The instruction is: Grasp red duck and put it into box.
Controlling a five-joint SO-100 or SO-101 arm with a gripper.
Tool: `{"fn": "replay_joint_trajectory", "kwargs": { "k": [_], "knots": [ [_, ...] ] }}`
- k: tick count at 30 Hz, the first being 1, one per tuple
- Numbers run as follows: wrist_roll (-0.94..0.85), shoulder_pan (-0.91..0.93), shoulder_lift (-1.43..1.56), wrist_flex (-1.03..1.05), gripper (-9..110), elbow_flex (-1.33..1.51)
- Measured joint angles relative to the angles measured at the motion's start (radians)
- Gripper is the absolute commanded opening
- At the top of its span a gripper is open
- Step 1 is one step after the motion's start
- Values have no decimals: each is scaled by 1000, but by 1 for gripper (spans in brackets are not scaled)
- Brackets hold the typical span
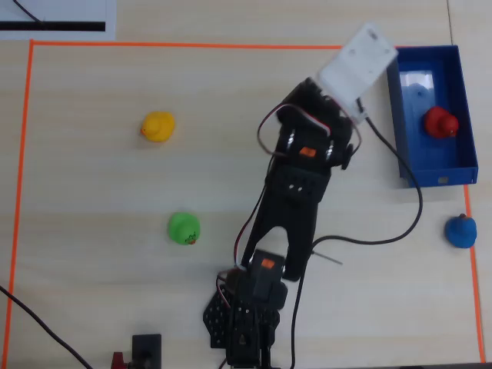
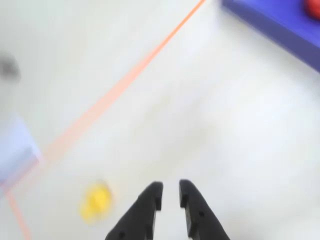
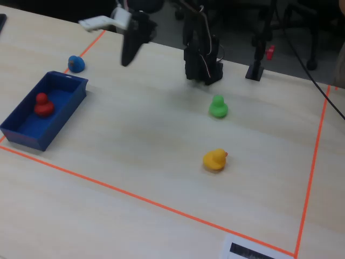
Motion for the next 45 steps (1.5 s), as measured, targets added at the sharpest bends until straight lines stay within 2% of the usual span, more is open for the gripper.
{"fn": "replay_joint_trajectory", "kwargs": {
  "k": [5,10,15,20,29,42,44,45],
  "knots": [
    [-296,-91,382,-11,0,578],
    [-549,-146,706,-126,0,1118],
    [-600,-222,965,-181,0,1519],
    [-601,-290,1207,-204,0,1802],
    [-600,-330,1402,-285,0,2040],
    [-598,-333,1552,-318,0,2166],
    [-598,-333,1575,-314,2,2177],
    [-598,-333,1592,-310,7,2180]
  ]
}}
